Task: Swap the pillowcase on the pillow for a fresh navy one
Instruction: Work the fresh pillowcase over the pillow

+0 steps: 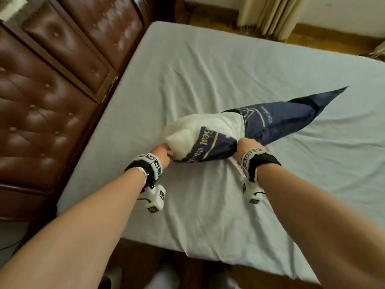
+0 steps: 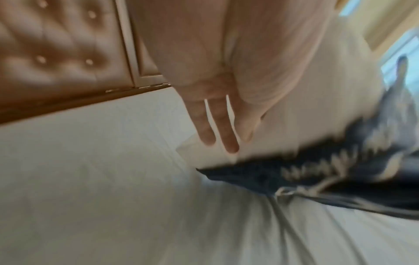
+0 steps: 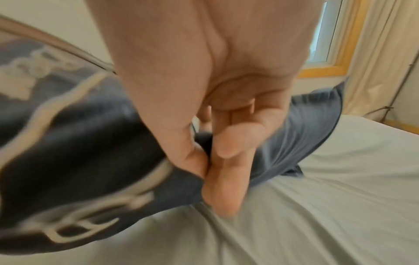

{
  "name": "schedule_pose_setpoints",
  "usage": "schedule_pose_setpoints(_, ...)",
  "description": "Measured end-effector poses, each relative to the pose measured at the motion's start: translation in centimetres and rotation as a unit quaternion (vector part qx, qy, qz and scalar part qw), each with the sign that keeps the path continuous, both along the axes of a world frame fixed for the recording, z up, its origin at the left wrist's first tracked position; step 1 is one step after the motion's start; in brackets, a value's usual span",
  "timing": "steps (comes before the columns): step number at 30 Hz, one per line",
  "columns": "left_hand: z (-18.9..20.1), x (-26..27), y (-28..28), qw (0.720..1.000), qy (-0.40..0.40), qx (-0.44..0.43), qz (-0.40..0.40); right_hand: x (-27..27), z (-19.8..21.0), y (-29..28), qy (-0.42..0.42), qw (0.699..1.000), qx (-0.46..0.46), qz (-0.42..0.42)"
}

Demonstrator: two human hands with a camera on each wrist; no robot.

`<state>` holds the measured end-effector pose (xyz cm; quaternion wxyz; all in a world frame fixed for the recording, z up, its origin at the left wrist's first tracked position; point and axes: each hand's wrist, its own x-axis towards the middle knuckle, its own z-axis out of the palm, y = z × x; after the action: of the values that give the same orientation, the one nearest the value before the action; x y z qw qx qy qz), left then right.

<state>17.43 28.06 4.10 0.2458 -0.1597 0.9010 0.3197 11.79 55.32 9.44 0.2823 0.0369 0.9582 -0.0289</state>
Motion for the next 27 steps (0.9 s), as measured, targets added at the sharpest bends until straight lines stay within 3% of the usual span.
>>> schedule_pose_setpoints(2,-0.6,2.0,-0.1,0.997,-0.044,0.031,-0.061,2.9,-0.6,1.2,-0.096,0.995,0.024,-0.012)
schedule_pose_setpoints(4,-0.4,3.0,0.4,0.994,-0.051,0.060,-0.072,4.6,-1.5,1.7,-0.122,0.991,0.032,-0.031)
schedule_pose_setpoints(9,-0.8,2.6,5.2,0.995,-0.038,0.054,-0.070,6.2,-3.4,3.3,-0.046,0.996,-0.001,-0.079)
schedule_pose_setpoints(17,-6.7,2.6,13.8,0.990,-0.076,0.015,-0.122,6.6,-11.0,8.9,-0.062,0.988,-0.051,-0.130)
schedule_pose_setpoints(22,-10.9,1.3,16.3,0.978,-0.070,-0.120,-0.155,4.5,-15.6,11.0,-0.041,0.984,-0.083,-0.151)
schedule_pose_setpoints(25,-13.2,1.0,16.3,0.977,-0.083,-0.105,-0.163,3.9,-18.2,10.7,0.000,0.988,-0.059,-0.145)
schedule_pose_setpoints(27,-13.9,1.2,15.9,0.990,-0.061,-0.068,-0.107,3.5,-19.9,10.7,0.016,0.985,-0.063,-0.157)
